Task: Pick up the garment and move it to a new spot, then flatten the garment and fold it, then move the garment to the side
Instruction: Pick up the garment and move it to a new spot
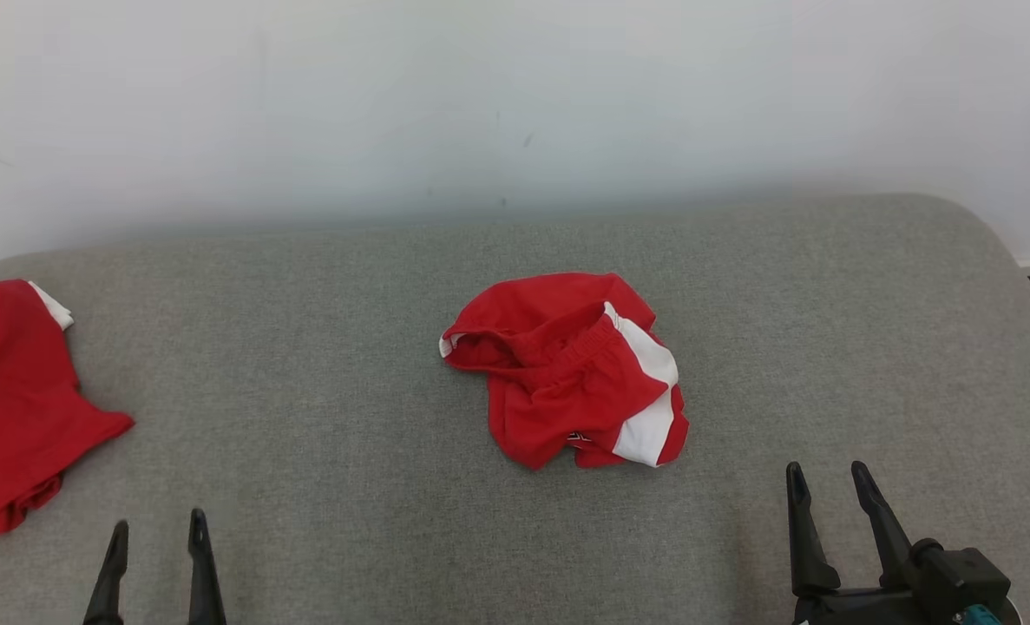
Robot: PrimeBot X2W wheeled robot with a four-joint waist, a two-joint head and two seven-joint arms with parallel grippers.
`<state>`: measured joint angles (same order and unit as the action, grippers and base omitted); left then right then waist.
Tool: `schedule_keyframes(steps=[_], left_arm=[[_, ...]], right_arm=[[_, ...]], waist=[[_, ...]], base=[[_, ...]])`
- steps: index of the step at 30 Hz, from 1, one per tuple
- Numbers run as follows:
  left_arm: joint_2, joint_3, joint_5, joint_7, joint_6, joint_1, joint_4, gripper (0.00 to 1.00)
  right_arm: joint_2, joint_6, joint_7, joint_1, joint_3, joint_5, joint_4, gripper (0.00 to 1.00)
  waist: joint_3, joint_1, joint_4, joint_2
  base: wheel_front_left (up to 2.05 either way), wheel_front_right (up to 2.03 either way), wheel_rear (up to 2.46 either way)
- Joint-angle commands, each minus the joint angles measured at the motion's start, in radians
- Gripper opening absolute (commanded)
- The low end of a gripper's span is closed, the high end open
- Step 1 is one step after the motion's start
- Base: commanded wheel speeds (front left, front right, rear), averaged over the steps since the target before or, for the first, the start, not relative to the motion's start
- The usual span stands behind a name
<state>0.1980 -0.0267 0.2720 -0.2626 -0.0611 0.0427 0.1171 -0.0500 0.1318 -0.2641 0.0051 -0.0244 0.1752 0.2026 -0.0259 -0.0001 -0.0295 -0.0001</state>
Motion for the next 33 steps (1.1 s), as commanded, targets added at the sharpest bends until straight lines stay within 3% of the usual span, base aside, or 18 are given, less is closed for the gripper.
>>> schedule_keyframes(steps=[1, 8, 19, 33], left_arm=[[-0.011, 0.015, -0.019, -0.003, 0.007, 0.025, -0.010, 1.00], [-0.056, 0.032, -0.112, -0.003, 0.055, 0.084, -0.013, 1.00], [-0.120, 0.087, -0.168, -0.003, 0.131, 0.084, 0.004, 1.00], [-0.143, 0.142, -0.197, -0.003, 0.162, 0.078, 0.011, 1.00]], right_arm=[[0.000, -0.002, -0.001, 0.009, 0.004, -0.004, -0.002, 1.00], [-0.001, -0.002, -0.001, 0.017, 0.016, -0.011, 0.001, 1.00], [-0.001, -0.002, -0.001, 0.026, 0.042, -0.010, 0.013, 1.00], [-0.001, -0.002, -0.001, 0.029, 0.044, -0.012, 0.019, 1.00]], waist=[[0.006, 0.0001, 0.001, 0.0001], [0.018, 0.0001, 0.004, 0.0001], [0.028, 0.0001, 0.009, 0.0001], [0.035, 0.0001, 0.020, 0.0001]], base=[[0.00, 0.00, 0.00], [0.00, 0.00, 0.00], [0.00, 0.00, 0.00], [0.00, 0.00, 0.00]])
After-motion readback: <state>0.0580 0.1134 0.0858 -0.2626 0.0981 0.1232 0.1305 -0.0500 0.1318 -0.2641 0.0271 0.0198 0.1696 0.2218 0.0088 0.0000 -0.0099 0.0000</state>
